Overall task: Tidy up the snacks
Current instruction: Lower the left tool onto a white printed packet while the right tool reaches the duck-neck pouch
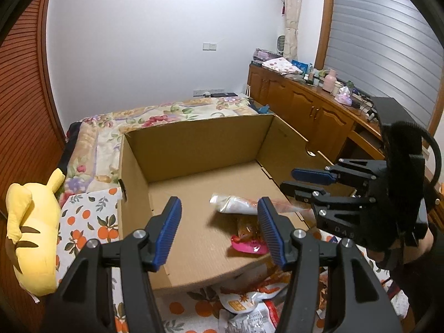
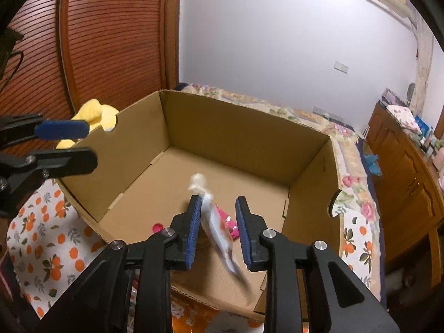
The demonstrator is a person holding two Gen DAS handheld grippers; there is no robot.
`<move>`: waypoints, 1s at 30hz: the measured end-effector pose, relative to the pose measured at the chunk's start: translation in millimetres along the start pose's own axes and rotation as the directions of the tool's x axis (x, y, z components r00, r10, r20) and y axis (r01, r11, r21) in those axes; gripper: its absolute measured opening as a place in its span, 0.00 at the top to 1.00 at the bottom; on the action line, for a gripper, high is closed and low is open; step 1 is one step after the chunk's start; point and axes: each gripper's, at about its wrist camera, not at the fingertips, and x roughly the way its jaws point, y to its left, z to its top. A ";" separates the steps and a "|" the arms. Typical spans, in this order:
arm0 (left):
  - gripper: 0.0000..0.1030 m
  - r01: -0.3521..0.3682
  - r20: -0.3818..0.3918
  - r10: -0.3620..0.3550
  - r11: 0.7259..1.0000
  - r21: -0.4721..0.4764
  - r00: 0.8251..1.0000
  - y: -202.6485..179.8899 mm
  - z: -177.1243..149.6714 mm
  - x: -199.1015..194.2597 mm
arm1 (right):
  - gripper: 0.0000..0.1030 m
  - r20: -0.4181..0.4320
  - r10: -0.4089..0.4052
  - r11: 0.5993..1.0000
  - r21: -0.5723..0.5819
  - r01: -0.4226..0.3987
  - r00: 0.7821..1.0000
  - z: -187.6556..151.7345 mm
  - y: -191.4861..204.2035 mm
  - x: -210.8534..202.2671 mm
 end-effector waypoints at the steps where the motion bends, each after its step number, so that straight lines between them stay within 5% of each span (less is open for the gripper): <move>1: 0.44 0.003 0.003 -0.003 1.000 0.001 1.000 -0.8 -1.4 -2.1 | 0.76 0.005 0.002 1.000 0.001 -0.002 1.000 0.2 0.0 -2.3; 16: 0.40 0.019 0.022 -0.021 0.997 0.079 1.000 -34.6 -50.6 -40.6 | 0.60 0.128 0.081 0.996 0.029 -0.086 0.988 -46.3 10.8 -91.6; 30: 0.39 0.050 -0.083 -0.049 0.999 0.015 0.995 -38.2 -109.5 -11.3 | 0.59 0.015 0.068 0.993 0.100 -0.069 0.998 -124.4 4.1 -72.8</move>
